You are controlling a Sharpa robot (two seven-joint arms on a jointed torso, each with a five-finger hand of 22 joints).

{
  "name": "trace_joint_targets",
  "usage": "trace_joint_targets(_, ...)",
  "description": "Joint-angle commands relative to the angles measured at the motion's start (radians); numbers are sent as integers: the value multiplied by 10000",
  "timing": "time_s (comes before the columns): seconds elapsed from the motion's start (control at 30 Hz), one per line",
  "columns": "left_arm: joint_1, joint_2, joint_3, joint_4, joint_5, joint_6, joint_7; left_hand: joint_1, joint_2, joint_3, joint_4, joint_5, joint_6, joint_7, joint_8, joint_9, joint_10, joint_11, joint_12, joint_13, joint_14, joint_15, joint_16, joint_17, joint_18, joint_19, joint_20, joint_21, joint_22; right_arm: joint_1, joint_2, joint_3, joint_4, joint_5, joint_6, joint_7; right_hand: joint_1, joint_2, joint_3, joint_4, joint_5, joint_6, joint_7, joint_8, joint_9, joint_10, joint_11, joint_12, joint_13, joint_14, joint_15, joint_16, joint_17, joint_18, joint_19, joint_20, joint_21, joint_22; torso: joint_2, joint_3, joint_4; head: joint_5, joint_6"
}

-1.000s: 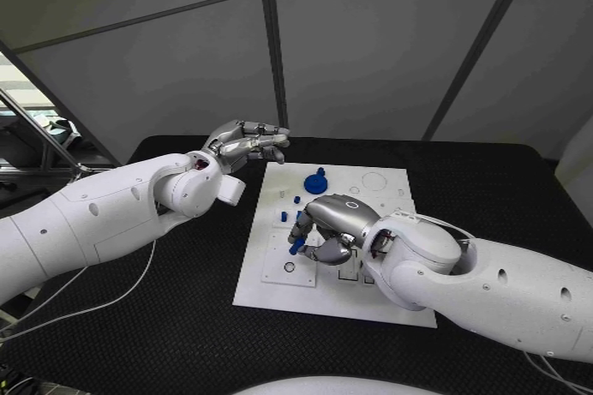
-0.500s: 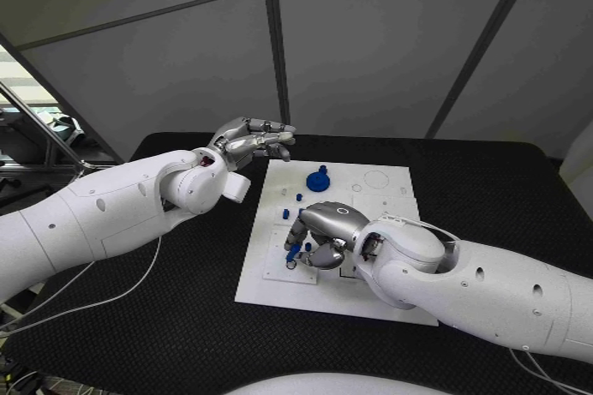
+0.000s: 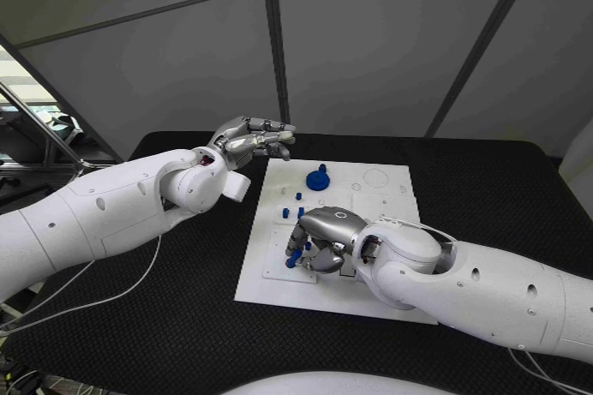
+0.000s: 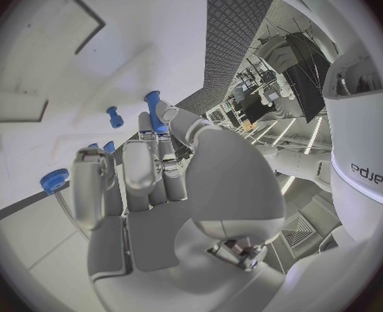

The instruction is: Assemble the parts on the task board

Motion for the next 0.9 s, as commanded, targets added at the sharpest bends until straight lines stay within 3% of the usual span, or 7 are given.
trace_joint_targets(0.03, 18, 3, 6, 6, 44, 111, 22, 57, 30, -13, -57, 3, -40, 25, -37, 15, -58, -17, -21, -9, 67, 17, -36, -16, 15, -19, 62, -33, -16, 13, 7, -6, -7, -231, 182, -88, 34, 32, 41, 13, 69, 14, 68, -2, 18, 114, -58, 16, 15, 134, -48, -27, -2, -102, 381, -63, -41, 1276, -2, -1, -5, 8, -11)
trace_joint_targets(0.23, 18, 3, 5, 4, 44, 119, 19, 51, 38, -23, -60, -3, -44, 26, -38, 17, -58, -15, -21, -11, 72, 21, -56, -19, 14, -22, 65, -38, -19, 13, 30, -8, -16, -567, 142, -421, 23, 44, 49, 22, 69, 19, 70, -3, 20, 116, -55, 8, 16, 132, -46, -30, -10, -101, 380, -61, -42, 1275, 2, 2, 2, -3, -17)
trace_joint_targets(0.43, 18, 3, 4, 0, 44, 123, 17, 51, 38, -23, -60, -3, -44, 26, -38, 17, -58, -15, -21, -11, 72, 21, -56, -19, 14, -22, 65, -38, -19, 12, 120, -13, 3, -676, 451, -466, -62, -34, 21, 25, 37, 18, 71, -25, 29, 117, -51, -35, 22, 123, -37, -42, -42, -95, 367, -52, -62, 1255, 1, -3, 3, 2, -25)
trace_joint_targets(0.7, 19, 9, 2, -3, 44, 130, 12, 51, 38, -23, -60, -3, -44, 26, -38, 17, -58, -15, -21, -11, 72, 21, -56, -19, 14, -22, 65, -38, -19, 13, 231, -189, -18, -701, 604, -408, -206, -151, 7, 35, -27, -95, 96, -114, 15, -18, -7, -178, -1, 104, 20, -73, -119, -78, 325, -12, -127, 1187, -3, -6, -5, 3, -50)
trace_joint_targets(0.83, 19, 11, 1, -3, 44, 131, 7, 51, 38, -23, -60, -3, -44, 26, -38, 17, -58, -15, -21, -11, 72, 21, -56, -19, 14, -22, 65, -38, -19, 13, 269, -217, -49, -683, 445, -335, -367, -317, 25, 48, -44, -320, 187, -158, -34, -485, 121, -242, -96, 70, 138, -144, -249, -50, 263, 63, -231, 1076, -6, -3, 6, -4, -41)
trace_joint_targets(0.9, 19, 9, 1, -5, 44, 129, 6, 51, 38, -23, -60, -3, -44, 26, -38, 17, -58, -15, -21, -11, 72, 21, -56, -19, 14, -22, 65, -38, -19, 14, 277, -224, -64, -670, 294, -288, -528, -524, 8, 54, -72, -541, 230, -164, -86, -1038, 250, -237, -183, 2, 247, -293, -478, 17, 130, 143, -465, 817, -4, 1, 5, -2, -40)
